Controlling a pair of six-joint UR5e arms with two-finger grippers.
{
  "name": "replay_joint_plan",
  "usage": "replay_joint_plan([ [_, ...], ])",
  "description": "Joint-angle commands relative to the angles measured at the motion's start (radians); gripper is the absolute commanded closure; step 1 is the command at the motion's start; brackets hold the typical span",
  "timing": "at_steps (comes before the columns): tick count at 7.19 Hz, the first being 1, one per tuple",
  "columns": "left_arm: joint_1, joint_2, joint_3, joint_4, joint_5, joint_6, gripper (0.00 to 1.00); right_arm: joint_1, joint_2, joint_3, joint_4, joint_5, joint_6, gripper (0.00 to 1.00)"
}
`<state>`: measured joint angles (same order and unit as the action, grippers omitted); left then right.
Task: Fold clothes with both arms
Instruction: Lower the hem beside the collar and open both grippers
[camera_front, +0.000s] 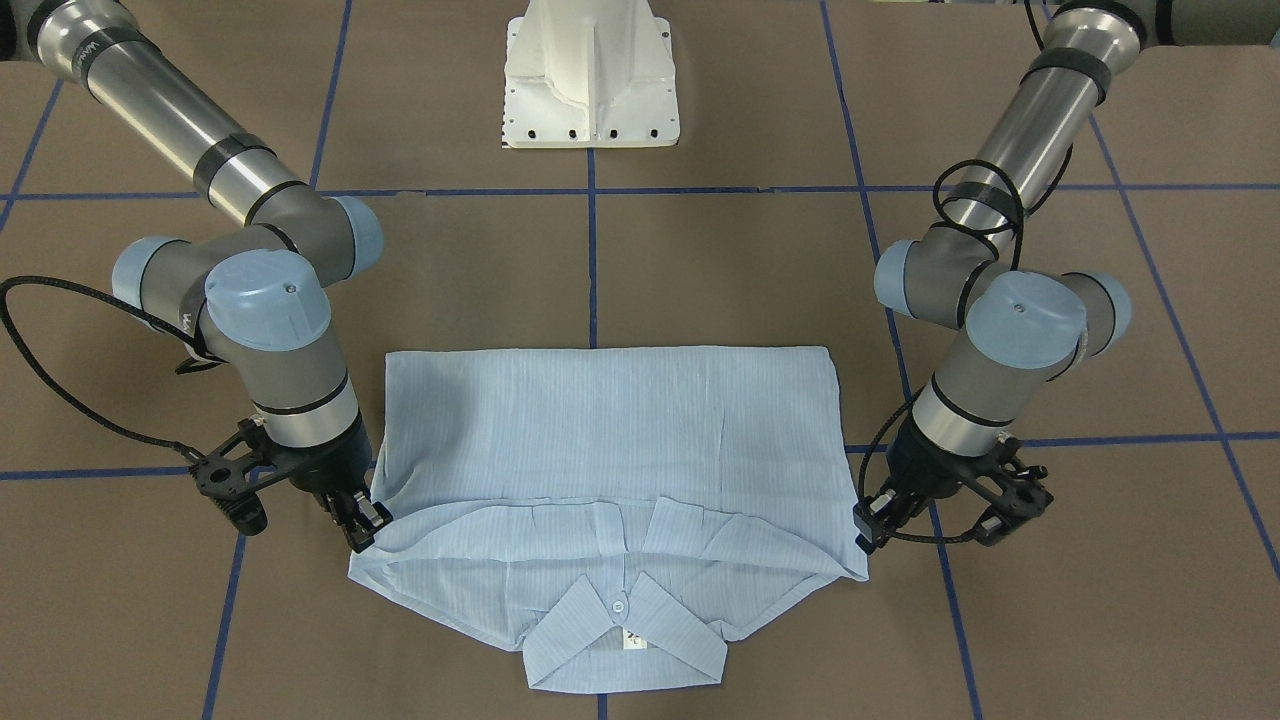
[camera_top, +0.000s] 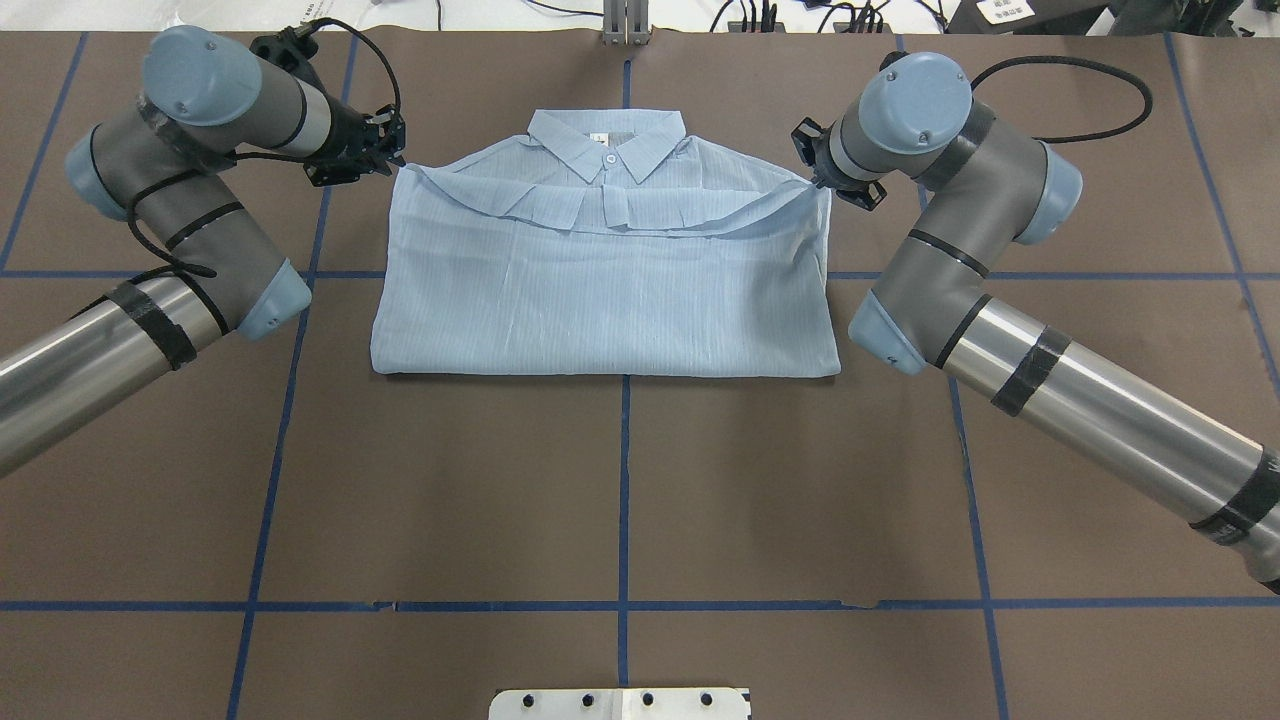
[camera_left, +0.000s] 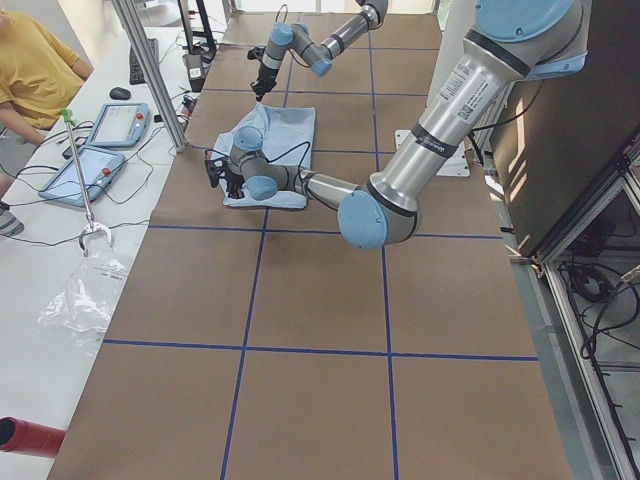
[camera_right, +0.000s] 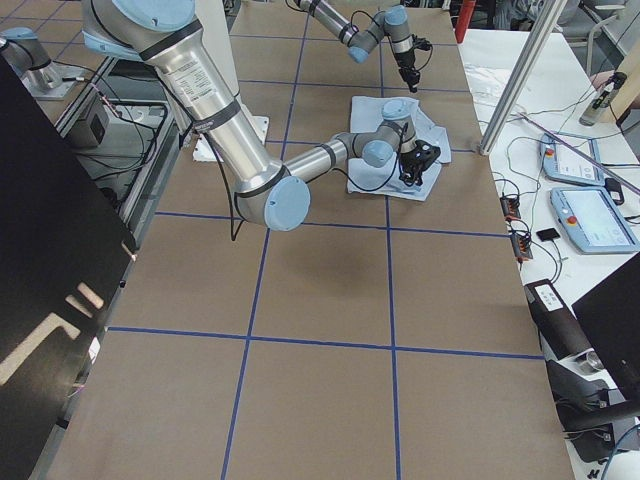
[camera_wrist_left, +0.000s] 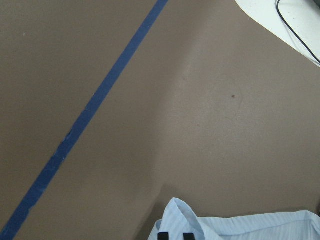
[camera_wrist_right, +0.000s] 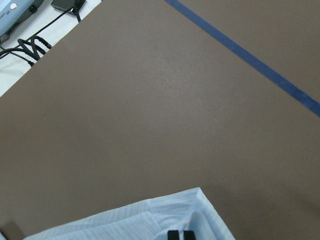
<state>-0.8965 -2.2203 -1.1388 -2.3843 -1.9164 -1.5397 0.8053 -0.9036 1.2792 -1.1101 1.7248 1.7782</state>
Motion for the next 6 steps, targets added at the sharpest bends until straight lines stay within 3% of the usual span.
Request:
replay_joint_plan([
  [1,-0.016,0.039,-0.079,-0.029,-0.001,0.039,0.57,0.0,0.006,0.005,0.006,0.001,0.006,0.41],
  [2,-0.019,0.048,-0.131,-0.029,-0.001,0.044,0.57,0.0,-0.006,0.05,0.004,0.01,0.013,0.39],
  [5,-0.025,0.068,-0.153,-0.027,0.0,0.046,0.57,-0.07,-0.257,0.332,0.003,0.035,0.015,0.35],
  [6,-0.027,0.071,-0.153,-0.026,0.016,0.047,0.57,-0.113,-0.312,0.382,0.007,0.039,0.018,0.29],
])
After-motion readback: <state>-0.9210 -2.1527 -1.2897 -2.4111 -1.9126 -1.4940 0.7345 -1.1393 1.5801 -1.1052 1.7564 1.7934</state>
